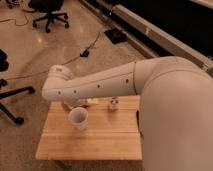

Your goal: Pick up the ceramic cup

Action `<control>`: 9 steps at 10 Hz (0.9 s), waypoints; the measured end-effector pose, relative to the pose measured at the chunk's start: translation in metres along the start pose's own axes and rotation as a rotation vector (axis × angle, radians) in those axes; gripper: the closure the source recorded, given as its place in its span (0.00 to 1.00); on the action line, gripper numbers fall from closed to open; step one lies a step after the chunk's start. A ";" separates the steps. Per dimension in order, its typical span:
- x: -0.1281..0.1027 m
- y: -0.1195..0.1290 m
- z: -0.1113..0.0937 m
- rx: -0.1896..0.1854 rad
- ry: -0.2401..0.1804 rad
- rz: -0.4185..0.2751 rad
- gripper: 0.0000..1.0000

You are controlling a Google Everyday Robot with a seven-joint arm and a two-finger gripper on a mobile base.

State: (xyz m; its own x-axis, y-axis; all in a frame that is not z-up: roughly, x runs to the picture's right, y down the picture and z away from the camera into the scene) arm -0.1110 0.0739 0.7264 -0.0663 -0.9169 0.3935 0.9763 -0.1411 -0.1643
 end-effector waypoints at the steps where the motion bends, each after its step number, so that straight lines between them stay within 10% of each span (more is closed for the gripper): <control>1: 0.000 -0.001 0.003 -0.002 -0.005 0.002 0.20; 9: 0.000 -0.018 0.010 0.002 -0.062 -0.015 0.20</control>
State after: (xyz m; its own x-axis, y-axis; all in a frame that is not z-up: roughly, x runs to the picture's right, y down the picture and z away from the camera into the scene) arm -0.1260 0.0799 0.7384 -0.0678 -0.8898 0.4513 0.9757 -0.1536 -0.1562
